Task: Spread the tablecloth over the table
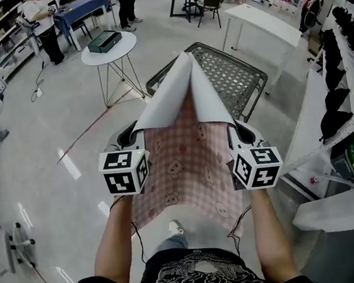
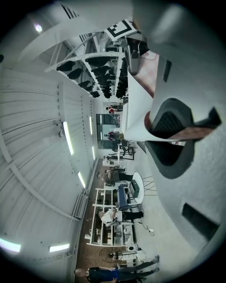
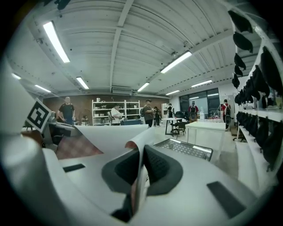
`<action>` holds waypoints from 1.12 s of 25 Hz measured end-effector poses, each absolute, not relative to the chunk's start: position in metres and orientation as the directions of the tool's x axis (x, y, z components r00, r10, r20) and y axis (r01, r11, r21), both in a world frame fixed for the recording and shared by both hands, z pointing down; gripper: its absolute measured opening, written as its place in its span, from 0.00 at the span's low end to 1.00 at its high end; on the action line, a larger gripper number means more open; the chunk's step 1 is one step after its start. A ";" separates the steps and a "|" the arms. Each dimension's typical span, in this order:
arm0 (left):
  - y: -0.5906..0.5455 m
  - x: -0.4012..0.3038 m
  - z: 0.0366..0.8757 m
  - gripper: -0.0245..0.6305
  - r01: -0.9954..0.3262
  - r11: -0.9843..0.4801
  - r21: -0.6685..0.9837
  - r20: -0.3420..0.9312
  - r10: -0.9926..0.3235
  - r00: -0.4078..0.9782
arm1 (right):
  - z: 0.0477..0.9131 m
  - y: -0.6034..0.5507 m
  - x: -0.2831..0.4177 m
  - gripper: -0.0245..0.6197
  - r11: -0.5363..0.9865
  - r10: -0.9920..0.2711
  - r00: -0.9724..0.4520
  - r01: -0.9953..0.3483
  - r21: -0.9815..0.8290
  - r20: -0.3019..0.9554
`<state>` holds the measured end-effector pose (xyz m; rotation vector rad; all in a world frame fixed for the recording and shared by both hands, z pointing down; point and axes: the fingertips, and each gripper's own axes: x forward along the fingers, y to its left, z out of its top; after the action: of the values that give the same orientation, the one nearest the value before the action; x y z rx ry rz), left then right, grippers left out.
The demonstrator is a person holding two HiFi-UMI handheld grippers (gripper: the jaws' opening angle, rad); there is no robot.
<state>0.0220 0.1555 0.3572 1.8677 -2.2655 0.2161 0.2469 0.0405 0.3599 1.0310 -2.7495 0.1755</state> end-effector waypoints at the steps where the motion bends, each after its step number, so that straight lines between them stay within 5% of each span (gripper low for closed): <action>1: 0.147 0.013 0.356 0.05 -0.983 0.182 0.013 0.243 -0.954 -0.174 | 0.359 0.034 0.240 0.05 0.743 -0.645 -0.730 -0.669 -0.040 0.227; 28: -0.022 -0.079 0.353 0.05 -0.999 0.023 -0.024 0.236 -0.971 -0.028 | 0.359 -0.092 0.181 0.05 0.615 -0.760 -0.622 -0.782 -0.098 0.187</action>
<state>-0.0788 -0.0223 0.3532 2.0769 -2.1306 0.2743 0.1812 -0.0920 0.3594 1.2994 -2.7077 0.2571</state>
